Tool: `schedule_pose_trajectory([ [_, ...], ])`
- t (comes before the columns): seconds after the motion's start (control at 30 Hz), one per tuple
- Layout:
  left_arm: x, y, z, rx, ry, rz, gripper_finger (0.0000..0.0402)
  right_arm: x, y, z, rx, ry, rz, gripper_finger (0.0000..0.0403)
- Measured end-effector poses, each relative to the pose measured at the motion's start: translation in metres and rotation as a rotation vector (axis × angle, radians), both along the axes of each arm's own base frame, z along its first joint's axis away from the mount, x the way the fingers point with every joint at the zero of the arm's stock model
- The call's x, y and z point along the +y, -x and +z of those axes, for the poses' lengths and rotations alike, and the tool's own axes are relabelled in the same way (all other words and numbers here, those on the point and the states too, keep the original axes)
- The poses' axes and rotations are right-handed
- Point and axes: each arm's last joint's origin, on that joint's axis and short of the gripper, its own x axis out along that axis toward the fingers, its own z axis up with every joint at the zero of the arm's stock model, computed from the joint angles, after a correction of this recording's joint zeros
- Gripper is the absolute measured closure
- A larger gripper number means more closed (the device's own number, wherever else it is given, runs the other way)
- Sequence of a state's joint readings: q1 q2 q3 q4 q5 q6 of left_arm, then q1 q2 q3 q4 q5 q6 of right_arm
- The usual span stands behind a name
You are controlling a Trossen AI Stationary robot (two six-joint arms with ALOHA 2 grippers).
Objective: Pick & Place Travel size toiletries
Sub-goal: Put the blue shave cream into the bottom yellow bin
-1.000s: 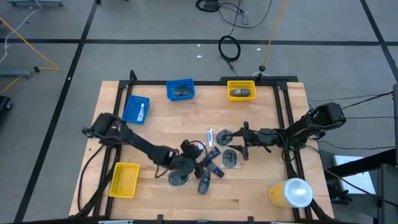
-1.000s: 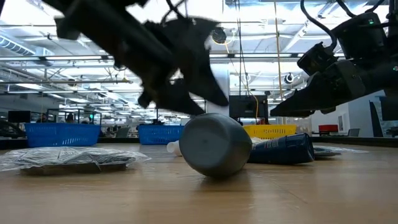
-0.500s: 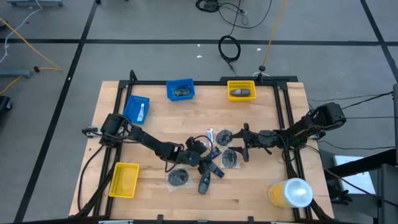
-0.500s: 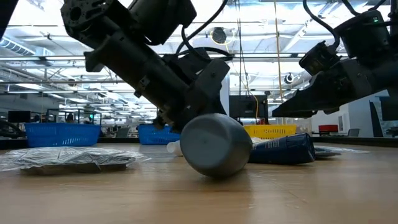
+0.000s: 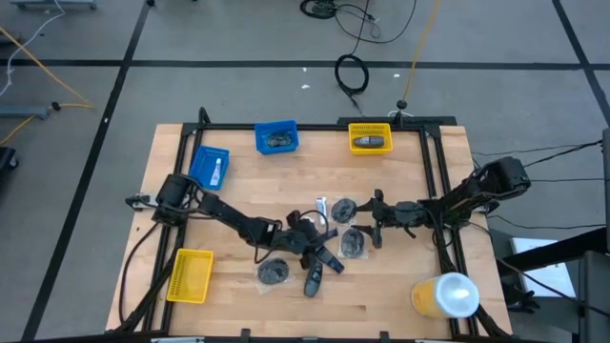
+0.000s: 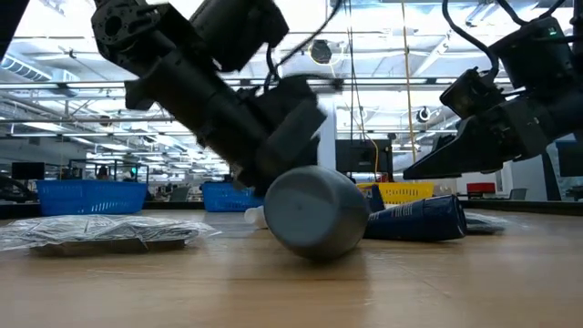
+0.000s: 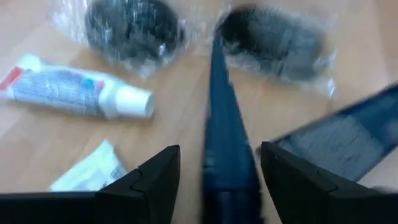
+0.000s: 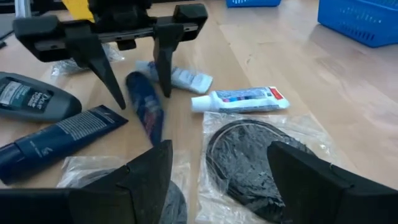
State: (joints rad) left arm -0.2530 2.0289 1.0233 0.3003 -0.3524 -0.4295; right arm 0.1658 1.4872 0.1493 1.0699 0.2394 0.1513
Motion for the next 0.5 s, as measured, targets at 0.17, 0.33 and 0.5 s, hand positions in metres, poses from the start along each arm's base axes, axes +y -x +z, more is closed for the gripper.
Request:
schedule_pose_trajectory([
  [0.17, 0.006, -0.004, 0.004, -0.031, 0.099, 0.009, 0.014, 0.0, 0.0, -0.001, 0.007, -0.001, -0.001, 0.0149],
  [0.33, 0.009, -0.002, -0.003, -0.005, 0.103, 0.081, 0.0116, 0.0, 0.0, -0.001, 0.008, -0.003, -0.001, 0.0149],
  [0.5, 0.009, -0.002, -0.005, 0.01, 0.034, 0.067, 0.013, 0.0, 0.0, -0.001, 0.009, -0.004, -0.001, 0.0149],
])
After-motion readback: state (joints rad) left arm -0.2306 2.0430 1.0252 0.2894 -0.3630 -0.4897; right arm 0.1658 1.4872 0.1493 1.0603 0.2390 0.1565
